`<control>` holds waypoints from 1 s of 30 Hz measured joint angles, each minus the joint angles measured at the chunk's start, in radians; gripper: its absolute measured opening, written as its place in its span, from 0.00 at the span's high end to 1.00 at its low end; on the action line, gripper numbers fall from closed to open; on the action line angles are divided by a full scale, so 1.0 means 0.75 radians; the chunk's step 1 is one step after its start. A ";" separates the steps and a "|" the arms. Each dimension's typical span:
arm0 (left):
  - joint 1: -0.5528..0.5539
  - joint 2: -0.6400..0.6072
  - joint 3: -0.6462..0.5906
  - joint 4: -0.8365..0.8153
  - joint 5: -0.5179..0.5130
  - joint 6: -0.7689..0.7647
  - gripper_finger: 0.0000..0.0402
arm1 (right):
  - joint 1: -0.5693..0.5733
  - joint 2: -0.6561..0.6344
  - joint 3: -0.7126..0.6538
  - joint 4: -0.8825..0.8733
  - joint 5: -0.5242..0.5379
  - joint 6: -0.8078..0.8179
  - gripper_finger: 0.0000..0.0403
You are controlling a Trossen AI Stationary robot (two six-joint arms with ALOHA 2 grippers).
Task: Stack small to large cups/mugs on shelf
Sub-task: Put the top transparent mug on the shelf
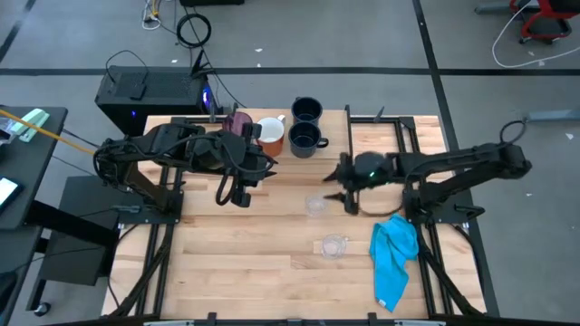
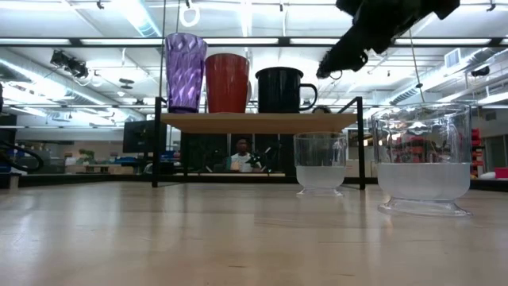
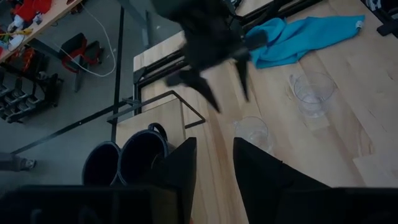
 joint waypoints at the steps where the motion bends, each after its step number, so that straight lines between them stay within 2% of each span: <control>1: 0.000 0.000 0.000 0.000 0.000 0.000 0.72 | 0.025 0.033 0.000 0.002 0.010 0.016 0.37; 6: 0.000 0.000 0.000 0.001 0.000 0.000 0.73 | 0.105 0.226 0.057 -0.081 0.052 0.092 0.42; 17: 0.000 0.000 0.000 -0.006 0.000 -0.016 0.73 | 0.185 0.641 0.478 -0.446 0.108 0.152 0.45; 22: 0.000 0.000 0.000 -0.036 0.000 -0.045 0.72 | 0.183 0.758 0.597 -0.576 0.117 0.221 0.48; 30: 0.000 0.000 0.000 -0.052 0.000 -0.071 0.73 | 0.180 0.837 0.649 -0.627 0.129 0.305 0.54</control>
